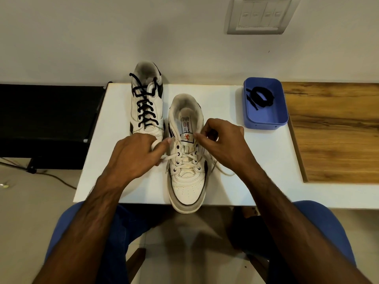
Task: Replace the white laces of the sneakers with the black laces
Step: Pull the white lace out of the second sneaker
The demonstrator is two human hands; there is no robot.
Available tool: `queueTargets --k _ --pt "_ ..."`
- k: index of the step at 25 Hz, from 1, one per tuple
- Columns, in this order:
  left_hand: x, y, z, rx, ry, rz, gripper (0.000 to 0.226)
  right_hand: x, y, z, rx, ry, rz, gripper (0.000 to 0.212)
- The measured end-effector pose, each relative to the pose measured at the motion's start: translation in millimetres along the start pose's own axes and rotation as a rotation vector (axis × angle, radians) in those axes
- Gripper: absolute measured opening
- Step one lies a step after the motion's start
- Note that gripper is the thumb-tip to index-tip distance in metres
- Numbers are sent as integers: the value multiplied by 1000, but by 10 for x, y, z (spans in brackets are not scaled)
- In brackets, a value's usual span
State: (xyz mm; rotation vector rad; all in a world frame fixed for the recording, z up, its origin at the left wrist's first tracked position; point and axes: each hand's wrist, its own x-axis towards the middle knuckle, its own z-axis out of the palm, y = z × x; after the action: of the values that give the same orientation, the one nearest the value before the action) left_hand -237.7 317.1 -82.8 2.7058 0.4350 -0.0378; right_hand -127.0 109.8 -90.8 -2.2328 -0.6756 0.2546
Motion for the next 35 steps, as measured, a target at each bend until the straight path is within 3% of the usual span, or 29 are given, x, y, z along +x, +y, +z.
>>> queueTargets --k 2,4,7,9,11,15,19,22,24,28,35 --pt "-26 16 -51 63 -15 -42 77 -45 -44 21 -31 -75 -126 18" --pt "-33 41 -58 111 67 -28 66 -92 -110 51 -108 -165 -175 12" --pt "-1 124 34 -90 223 -5 38 -130 -171 106 -216 -222 -154 18" --pt "39 210 127 -288 136 40 50 -137 -183 137 -219 -224 -137 19" --pt "49 248 207 -337 51 99 57 -136 -183 178 -187 -213 -129 18" --pt "72 179 200 -454 20 102 40 -165 -227 206 -195 -123 -142 11" --pt "71 114 159 -518 -21 113 39 -138 -178 48 -235 -100 -160 10" --pt "78 96 158 -539 -35 114 39 -120 -116 -10 -159 -136 -145 7" --pt "81 105 158 -546 -19 112 38 -135 -146 43 -137 -154 -175 17" --pt "74 112 155 -558 -13 107 38 -139 -228 163 -255 -186 -241 12" --pt "87 105 160 -516 -5 119 37 -98 -74 -73 -190 -19 -181 6"
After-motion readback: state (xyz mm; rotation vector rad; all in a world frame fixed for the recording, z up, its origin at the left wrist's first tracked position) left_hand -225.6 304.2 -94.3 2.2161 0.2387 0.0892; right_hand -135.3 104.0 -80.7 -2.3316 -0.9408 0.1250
